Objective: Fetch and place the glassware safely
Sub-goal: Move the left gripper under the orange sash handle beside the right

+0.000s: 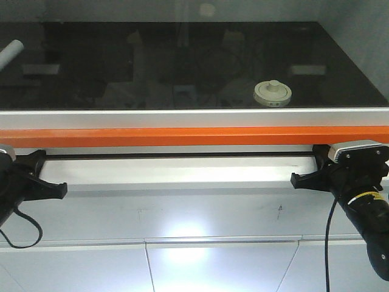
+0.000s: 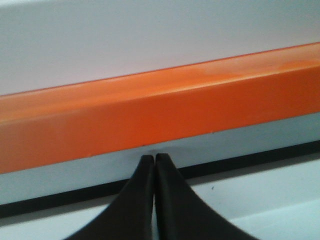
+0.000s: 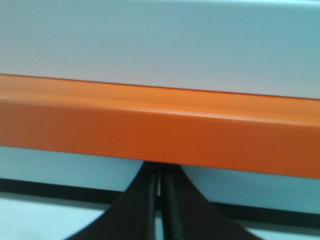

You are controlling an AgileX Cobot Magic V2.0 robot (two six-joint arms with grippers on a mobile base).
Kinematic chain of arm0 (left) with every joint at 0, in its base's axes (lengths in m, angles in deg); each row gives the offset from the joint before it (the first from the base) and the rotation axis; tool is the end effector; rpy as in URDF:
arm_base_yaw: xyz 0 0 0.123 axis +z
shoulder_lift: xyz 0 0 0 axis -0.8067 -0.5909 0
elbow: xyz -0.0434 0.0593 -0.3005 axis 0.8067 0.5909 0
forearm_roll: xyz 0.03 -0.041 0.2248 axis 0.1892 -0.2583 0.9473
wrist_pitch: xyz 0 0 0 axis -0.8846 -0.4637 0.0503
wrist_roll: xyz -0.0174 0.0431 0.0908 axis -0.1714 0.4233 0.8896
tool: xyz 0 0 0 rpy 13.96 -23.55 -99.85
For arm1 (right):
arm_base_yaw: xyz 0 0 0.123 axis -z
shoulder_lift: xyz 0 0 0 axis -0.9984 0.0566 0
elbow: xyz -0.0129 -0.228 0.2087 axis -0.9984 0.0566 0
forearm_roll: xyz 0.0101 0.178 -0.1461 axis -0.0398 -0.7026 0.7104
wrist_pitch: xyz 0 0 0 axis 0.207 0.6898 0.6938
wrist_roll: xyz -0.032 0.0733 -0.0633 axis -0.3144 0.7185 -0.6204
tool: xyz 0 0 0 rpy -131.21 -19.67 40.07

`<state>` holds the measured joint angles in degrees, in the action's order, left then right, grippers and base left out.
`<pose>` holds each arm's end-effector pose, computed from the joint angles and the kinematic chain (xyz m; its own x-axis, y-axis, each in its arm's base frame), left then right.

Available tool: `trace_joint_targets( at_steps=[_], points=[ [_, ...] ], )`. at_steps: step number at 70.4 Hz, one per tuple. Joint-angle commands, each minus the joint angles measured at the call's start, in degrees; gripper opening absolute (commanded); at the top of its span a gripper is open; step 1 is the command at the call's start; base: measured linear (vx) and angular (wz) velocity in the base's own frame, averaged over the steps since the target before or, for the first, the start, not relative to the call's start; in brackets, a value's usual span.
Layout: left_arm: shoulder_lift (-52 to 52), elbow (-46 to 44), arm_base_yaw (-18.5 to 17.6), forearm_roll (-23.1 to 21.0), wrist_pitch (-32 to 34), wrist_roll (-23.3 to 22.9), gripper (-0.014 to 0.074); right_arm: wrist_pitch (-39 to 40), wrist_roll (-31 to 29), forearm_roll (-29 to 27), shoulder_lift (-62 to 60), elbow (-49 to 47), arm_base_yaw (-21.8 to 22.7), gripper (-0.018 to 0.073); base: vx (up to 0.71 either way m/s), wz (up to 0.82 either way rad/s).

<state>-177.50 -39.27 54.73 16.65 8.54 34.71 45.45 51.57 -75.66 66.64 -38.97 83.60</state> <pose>0.2711 -0.0064 0.2018 -0.2203 0.0644 -0.9733 0.1033 0.9937 0.0423 0.2913 0.0237 0.1917 -0.1045 -0.0668 -0.9923 -0.1358 0.9894 -0.0524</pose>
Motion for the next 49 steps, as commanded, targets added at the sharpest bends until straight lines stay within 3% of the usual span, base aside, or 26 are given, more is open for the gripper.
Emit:
trace_joint_targets(
  at_steps=[1,9,19,49],
  points=[
    [1.0,-1.4,-0.3,-2.6,5.1,-0.6,-0.0007,8.6,-0.4,0.3,-1.5,-1.3,0.1,-0.0001,0.00,0.00],
    [1.0,-1.4,-0.3,-5.3,7.3,-0.5,-0.0007,8.5,-0.4,0.3,-1.5,-1.3,0.1,-0.0001,0.00,0.00],
    [1.0,-1.4,-0.3,-5.4,10.8,-0.4,-0.0007,8.5,-0.4,0.3,-1.5,-1.3,0.1,-0.0001,0.00,0.00],
    [4.7,-1.4,-0.3,-5.2,11.1,-0.4,-0.0007,8.5,-0.2,0.8,-1.7,-1.3,0.1,-0.0001,0.00,0.00]
  ],
)
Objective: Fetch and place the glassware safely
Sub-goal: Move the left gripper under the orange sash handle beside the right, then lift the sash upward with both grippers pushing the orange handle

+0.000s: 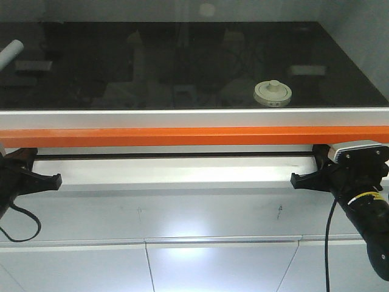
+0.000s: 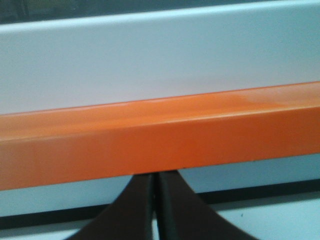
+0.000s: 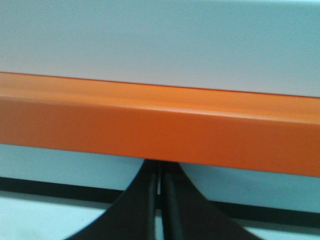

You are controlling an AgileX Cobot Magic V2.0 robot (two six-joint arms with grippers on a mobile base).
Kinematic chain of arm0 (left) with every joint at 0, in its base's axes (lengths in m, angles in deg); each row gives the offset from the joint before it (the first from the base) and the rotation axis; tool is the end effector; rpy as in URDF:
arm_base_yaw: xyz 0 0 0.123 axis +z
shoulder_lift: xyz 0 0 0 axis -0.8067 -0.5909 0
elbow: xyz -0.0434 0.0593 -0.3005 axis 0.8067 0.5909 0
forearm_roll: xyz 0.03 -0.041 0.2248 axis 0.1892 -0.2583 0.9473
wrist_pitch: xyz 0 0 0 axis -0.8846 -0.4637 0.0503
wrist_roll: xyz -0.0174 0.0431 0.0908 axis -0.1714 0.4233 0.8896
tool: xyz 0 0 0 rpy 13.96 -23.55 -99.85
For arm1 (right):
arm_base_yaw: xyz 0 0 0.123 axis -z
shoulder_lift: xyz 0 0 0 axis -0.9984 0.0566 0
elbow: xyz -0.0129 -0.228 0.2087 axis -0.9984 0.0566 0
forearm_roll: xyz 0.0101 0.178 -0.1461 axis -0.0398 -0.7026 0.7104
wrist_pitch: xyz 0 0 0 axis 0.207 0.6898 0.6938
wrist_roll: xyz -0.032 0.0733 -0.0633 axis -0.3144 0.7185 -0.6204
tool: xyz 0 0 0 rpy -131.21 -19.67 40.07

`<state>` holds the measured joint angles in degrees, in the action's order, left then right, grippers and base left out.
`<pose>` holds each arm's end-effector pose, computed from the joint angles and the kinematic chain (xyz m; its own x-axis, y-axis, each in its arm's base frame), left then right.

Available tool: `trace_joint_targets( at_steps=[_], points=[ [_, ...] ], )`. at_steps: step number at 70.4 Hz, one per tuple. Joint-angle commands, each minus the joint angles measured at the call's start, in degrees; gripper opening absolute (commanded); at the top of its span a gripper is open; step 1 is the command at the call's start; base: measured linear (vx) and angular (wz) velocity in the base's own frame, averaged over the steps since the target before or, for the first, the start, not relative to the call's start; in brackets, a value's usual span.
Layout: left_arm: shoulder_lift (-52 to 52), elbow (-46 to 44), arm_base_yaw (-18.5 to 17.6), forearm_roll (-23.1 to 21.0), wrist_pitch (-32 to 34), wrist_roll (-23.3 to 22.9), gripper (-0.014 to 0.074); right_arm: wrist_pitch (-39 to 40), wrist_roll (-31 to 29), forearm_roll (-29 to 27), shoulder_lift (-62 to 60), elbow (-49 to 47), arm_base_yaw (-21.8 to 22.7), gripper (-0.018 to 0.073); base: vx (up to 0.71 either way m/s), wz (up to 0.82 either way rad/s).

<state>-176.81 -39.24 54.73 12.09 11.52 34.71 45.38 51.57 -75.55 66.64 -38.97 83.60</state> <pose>0.2714 0.0000 0.2104 -0.1605 0.0165 -0.9869 0.0307 0.9995 0.0117 0.2913 0.0238 0.1915 -0.1055 -0.0678 -0.9921 -0.1376 0.9891 -0.0529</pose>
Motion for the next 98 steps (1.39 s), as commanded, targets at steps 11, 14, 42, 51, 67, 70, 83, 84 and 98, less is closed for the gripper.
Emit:
trace_joint_targets(
  at_steps=[11,14,42,51,67,70,83,84,98],
  points=[
    [6.8,-1.5,-0.3,-0.8,6.8,0.0,-0.0007,8.0,-0.2,1.0,-3.2,-1.3,0.1,-0.0001,0.00,0.00],
    [7.4,-1.7,-0.3,-0.8,5.7,0.0,-0.0007,7.7,-0.2,1.0,-3.9,-1.3,0.1,-0.0001,0.00,0.00],
    [14.3,-6.2,-0.3,-0.6,-2.3,0.0,-0.0007,1.2,-0.2,1.5,-10.1,-3.7,0.1,-0.0001,0.00,0.00],
    [17.2,-7.7,-0.3,-0.6,-4.5,0.0,-0.0007,0.3,-0.2,1.5,-13.0,-3.7,0.1,-0.0001,0.00,0.00],
    [21.6,-11.6,-0.3,-0.4,-9.6,0.0,-0.0007,-4.9,-0.2,1.7,-17.0,-6.3,0.1,-0.0001,0.00,0.00],
    [22.4,-12.6,-0.3,0.0,-10.8,0.0,-0.0007,-5.8,-0.2,1.8,-17.8,-7.2,0.1,-0.0001,0.00,0.00],
    [25.6,-16.7,-0.3,0.4,-15.7,0.0,-0.0007,-10.5,-0.2,1.9,-21.2,-10.9,0.1,-0.0001,0.00,0.00],
    [25.9,-17.1,-0.3,0.4,-16.0,0.0,-0.0007,-10.8,-0.2,1.9,-21.4,-11.1,0.1,-0.0001,0.00,0.00],
    [29.3,-21.5,-0.3,0.4,-21.0,0.0,-0.0007,-17.2,-0.2,1.9,-25.3,-15.4,0.1,-0.0001,0.00,0.00]
  ],
)
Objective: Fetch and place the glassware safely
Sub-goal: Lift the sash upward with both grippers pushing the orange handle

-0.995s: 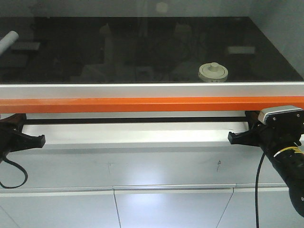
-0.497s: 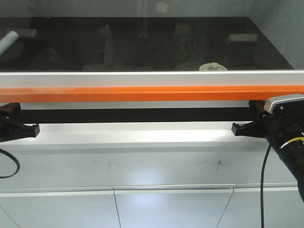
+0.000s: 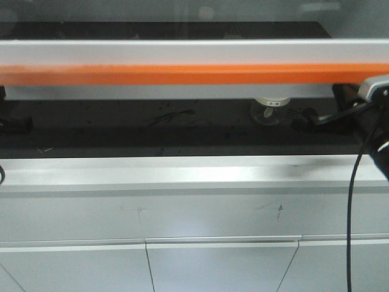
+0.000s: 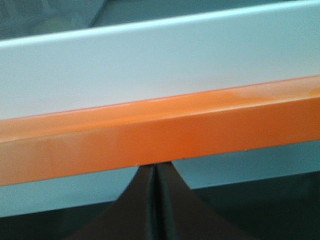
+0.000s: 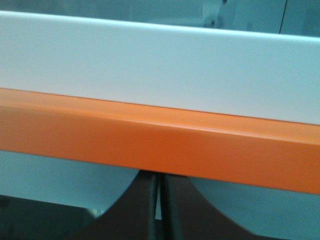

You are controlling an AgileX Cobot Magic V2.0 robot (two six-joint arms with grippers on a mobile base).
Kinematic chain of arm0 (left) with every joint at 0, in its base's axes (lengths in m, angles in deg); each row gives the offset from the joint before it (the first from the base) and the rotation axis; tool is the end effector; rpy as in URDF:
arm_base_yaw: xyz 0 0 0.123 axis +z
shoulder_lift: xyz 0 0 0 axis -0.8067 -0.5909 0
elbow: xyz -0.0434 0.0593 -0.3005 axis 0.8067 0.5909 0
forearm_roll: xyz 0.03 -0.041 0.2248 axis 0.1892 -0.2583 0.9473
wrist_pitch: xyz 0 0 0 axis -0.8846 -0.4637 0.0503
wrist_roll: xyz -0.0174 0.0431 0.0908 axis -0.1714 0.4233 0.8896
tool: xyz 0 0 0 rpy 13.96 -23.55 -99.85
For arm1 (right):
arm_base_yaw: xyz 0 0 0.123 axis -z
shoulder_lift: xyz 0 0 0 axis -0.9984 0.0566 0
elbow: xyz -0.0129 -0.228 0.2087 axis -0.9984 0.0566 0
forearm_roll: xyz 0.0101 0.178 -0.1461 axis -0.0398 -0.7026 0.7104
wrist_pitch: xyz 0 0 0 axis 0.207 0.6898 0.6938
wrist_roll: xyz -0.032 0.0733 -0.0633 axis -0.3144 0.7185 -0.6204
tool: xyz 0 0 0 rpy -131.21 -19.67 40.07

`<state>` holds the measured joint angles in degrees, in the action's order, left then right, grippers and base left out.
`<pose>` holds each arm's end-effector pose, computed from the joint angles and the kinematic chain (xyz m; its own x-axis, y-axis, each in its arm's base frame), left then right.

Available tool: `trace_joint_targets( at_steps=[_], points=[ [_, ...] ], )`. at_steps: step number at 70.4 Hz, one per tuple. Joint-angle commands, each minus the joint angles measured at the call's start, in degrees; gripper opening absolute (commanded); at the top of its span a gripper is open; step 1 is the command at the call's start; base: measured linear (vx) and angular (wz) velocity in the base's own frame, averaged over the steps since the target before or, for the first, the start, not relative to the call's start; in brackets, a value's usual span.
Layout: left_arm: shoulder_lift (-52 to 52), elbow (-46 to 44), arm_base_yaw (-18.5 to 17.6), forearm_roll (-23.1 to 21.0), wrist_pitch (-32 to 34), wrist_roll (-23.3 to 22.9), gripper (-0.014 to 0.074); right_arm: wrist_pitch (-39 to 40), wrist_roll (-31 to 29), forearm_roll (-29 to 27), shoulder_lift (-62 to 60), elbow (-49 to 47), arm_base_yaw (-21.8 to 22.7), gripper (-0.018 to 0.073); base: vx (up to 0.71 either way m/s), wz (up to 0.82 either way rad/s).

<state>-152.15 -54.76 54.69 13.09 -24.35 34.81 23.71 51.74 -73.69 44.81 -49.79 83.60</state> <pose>0.2426 0.0013 0.3348 -0.0860 0.0565 -0.9947 0.0145 0.9984 0.0554 0.2759 0.0235 0.3095 0.0894 -0.1029 -0.9907 -0.1271 0.9853 -0.1138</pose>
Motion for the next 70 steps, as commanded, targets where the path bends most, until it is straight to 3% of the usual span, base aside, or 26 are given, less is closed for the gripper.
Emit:
trace_joint_targets(
  at_steps=[1,14,52,70],
  points=[
    [4.9,-6.3,-0.2,-0.6,14.6,-0.1,-0.0007,4.2,-0.3,0.1,-3.6,-4.7,0.1,-0.0001,0.00,0.00],
    [7.7,-8.7,-0.2,-0.6,10.9,-0.1,-0.0007,-0.8,-0.3,0.1,-6.9,-7.4,0.1,-0.0001,0.00,0.00],
    [9.1,-8.8,-0.2,-0.6,5.8,-0.1,-0.0007,-4.1,0.1,0.1,-8.8,-7.6,0.1,-0.0001,0.00,0.00],
    [16.1,-8.8,-0.2,-0.6,-5.8,-0.1,-0.0007,-12.2,1.1,0.1,-14.6,-7.3,0.1,-0.0001,0.00,0.00]
  ],
)
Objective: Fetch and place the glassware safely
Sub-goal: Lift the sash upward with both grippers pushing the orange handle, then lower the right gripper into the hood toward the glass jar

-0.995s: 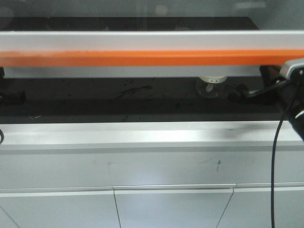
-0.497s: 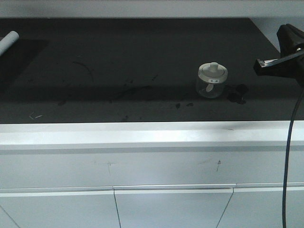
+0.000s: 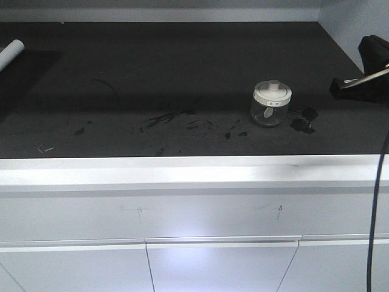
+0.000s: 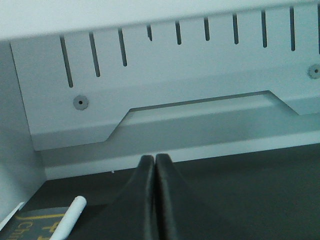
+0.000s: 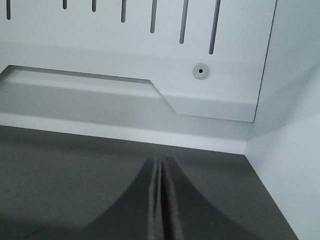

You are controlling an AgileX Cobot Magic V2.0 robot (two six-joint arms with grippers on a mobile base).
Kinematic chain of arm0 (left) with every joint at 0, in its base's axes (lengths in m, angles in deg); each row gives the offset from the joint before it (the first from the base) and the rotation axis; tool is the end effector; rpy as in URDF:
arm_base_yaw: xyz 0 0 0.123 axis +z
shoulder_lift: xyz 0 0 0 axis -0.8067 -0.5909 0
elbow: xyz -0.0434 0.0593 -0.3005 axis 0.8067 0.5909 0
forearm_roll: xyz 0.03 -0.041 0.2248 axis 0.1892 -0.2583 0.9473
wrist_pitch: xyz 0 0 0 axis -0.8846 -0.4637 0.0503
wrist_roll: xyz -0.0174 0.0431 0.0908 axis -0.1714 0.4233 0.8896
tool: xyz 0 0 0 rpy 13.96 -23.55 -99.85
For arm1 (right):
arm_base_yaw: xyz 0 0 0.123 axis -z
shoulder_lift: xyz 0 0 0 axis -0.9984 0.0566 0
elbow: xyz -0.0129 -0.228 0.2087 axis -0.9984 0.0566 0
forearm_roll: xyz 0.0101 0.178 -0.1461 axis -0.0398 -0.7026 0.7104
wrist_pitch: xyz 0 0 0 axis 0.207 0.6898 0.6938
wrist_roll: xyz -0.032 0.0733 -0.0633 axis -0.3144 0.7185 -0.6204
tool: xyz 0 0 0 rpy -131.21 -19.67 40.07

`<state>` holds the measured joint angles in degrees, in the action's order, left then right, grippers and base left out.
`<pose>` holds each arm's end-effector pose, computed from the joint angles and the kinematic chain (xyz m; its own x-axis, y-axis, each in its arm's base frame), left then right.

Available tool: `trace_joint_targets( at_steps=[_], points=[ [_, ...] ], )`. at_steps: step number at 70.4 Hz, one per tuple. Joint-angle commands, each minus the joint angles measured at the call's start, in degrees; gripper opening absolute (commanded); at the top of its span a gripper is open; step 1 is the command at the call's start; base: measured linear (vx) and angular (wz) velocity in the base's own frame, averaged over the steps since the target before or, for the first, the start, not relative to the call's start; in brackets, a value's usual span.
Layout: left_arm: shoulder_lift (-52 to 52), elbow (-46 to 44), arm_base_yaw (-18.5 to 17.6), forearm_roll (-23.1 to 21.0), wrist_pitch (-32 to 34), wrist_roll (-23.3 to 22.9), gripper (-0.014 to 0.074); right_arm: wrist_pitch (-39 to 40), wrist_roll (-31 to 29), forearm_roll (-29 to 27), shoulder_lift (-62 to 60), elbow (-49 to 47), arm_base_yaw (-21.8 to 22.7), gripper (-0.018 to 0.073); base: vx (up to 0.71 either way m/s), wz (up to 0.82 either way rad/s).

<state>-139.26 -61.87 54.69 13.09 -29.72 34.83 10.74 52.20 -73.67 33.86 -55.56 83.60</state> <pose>0.1906 0.0011 0.4152 0.1678 0.0630 -0.9838 -0.0071 0.9980 0.0627 0.2464 0.0198 0.3679 0.1529 -0.1080 -0.9823 -0.0983 0.9874 -0.1239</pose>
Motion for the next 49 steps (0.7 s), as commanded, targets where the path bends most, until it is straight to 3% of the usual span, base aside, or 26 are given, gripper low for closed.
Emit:
trace_joint_targets(
  at_steps=[1,11,19,49],
  points=[
    [3.8,-1.7,-0.2,-0.6,-1.2,-0.1,-0.0007,0.0,1.0,0.0,-4.0,-1.5,0.1,-0.0001,0.00,0.00],
    [9.0,-1.4,-0.2,-0.6,-9.9,-0.1,-0.0007,-8.8,2.9,0.0,-8.4,-1.4,0.1,-0.0001,0.00,0.00],
    [13.2,1.8,-0.2,-0.6,-11.9,-0.1,-0.0007,-14.6,3.2,0.0,-11.2,-1.3,0.1,-0.0001,0.00,0.00],
    [34.4,23.0,-0.2,-1.9,-14.7,-0.8,-0.0007,-12.4,5.1,0.0,-18.7,11.8,0.0,-0.0001,0.00,0.00]
  ],
)
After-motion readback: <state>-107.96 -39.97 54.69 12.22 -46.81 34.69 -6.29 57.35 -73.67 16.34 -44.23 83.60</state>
